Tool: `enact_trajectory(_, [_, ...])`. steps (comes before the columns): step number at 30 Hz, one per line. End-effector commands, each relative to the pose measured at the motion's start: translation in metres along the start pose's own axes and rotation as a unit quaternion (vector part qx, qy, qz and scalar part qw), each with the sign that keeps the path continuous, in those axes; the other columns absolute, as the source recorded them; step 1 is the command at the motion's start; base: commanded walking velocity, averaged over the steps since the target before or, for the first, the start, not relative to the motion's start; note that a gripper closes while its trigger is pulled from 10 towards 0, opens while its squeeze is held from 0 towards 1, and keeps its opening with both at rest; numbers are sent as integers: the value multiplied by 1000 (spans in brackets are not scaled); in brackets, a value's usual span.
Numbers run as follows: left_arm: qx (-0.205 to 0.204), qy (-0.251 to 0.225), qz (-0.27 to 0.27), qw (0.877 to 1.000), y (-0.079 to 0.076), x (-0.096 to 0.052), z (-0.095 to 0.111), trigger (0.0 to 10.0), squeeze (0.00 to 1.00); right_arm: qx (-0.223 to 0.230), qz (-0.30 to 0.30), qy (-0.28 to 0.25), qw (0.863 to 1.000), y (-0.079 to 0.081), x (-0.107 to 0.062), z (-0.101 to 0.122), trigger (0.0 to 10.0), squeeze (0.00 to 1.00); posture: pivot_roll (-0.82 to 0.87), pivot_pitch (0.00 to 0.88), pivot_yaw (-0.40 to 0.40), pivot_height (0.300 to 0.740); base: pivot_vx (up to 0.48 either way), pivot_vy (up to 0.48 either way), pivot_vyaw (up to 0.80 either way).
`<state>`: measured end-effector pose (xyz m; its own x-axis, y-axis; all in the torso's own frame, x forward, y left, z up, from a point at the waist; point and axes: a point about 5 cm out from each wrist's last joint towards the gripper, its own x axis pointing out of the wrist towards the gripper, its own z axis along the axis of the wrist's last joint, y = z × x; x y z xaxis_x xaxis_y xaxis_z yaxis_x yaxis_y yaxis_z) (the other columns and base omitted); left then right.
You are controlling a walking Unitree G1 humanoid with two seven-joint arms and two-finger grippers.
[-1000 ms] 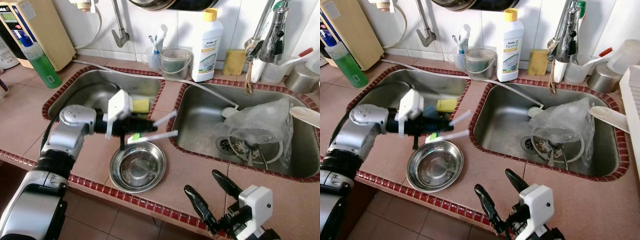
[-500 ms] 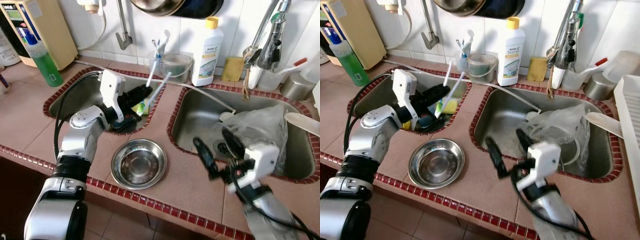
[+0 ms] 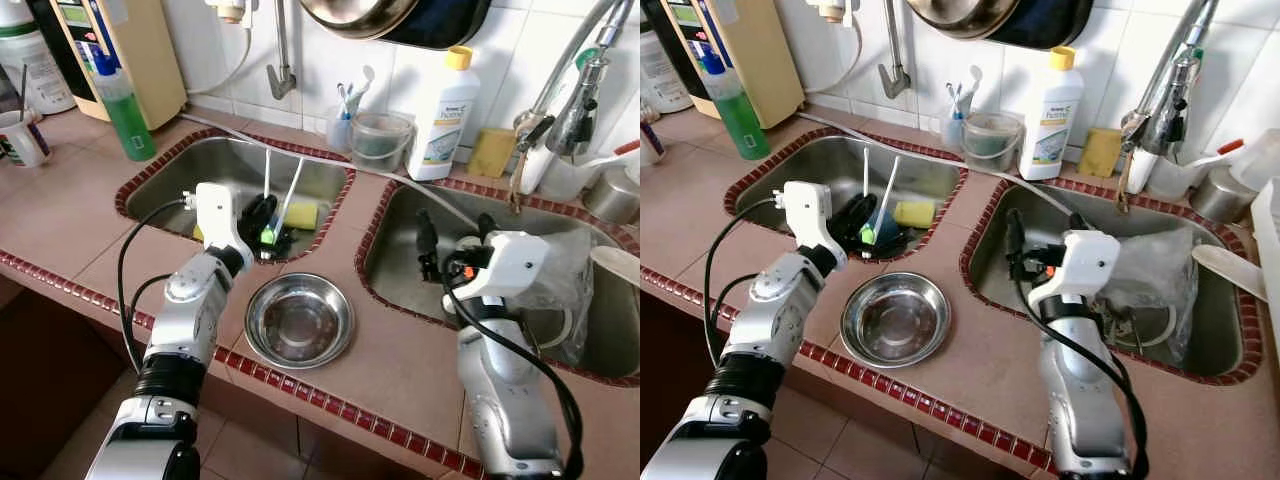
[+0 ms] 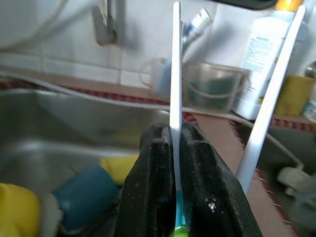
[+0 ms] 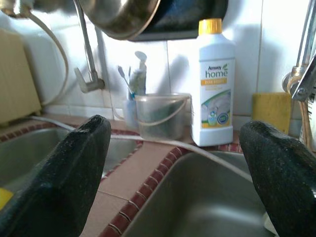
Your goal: Kitchen organization
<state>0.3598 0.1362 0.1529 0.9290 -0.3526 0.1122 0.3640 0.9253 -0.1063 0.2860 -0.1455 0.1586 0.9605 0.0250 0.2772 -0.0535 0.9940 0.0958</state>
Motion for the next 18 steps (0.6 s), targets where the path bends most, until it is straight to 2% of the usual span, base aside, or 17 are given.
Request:
enact_trajectory(1, [19, -12, 2, 1000, -1, 1, 6, 10000, 0, -8, -7, -1, 1000, -2, 2, -1, 10000, 0, -25, 0, -3, 740, 0, 0, 0])
enact_trajectory(2, [6, -8, 2, 1000, -2, 1, 4, 10000, 0, -16, -6, 0, 1000, -2, 4, -2, 10000, 0, -23, 0, -3, 740, 0, 0, 0])
enact_trajectory(7, [14, -10, -5, 1000, -6, 3, 6, 10000, 0, -47, 9, 0, 999, 2, 7, -7, 10000, 0, -24, 0, -5, 740, 0, 0, 0])
enact_trajectory(18, [20, -11, -13, 1000, -13, 9, 8, 10000, 0, -64, 26, -3, 998, 9, 7, -11, 10000, 0, -38, 0, -13, 740, 0, 356, 0])
